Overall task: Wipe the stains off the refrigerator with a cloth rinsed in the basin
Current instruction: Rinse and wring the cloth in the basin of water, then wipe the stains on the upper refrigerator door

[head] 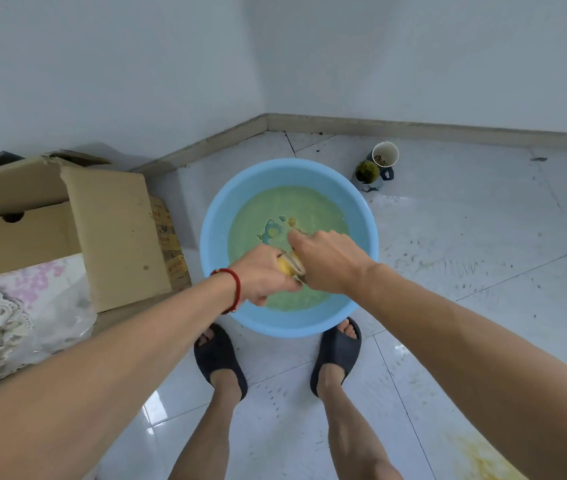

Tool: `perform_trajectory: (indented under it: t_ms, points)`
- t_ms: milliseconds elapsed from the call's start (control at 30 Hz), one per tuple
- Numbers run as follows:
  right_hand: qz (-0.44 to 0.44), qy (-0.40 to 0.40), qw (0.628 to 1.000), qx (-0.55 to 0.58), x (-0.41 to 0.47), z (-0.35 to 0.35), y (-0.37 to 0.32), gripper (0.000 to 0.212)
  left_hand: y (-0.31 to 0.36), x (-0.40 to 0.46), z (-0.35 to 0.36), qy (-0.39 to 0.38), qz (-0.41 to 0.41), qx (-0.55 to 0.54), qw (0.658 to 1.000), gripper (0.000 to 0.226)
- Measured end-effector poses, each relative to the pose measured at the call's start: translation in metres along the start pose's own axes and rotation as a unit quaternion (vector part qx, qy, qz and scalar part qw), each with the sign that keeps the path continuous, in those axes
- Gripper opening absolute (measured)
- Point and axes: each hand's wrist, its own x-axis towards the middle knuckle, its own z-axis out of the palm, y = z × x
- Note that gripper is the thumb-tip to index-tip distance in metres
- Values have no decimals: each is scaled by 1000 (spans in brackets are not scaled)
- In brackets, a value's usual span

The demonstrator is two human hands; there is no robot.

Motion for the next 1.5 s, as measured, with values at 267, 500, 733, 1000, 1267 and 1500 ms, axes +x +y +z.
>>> perform_trajectory:
  t_ms: [267, 500, 733, 1000, 1267, 1500]
  points:
    - [56, -63, 931, 354, -56, -112, -10, 40, 57, -99, -56, 117, 249, -10, 961, 40]
    - [-14, 14, 752, 659, -159, -256, -48, 53, 166, -250, -113, 148, 390, -59, 907, 43]
    - [-2, 264, 751, 605, -256, -336, -132, 34, 244, -361, -123, 88, 514, -124, 844, 23]
    - [123, 442, 677, 575, -365, -349, -180, 30, 299, -419, -76, -54, 587, -44, 806, 31]
    - [245, 639, 413, 601, -465, -324, -178, 22, 330, -463, 29, -50, 662, 93, 742, 33]
    - [99, 660, 139, 732, -624, -297, -161, 43, 329, -505, 133, -177, 593, 233, 750, 13]
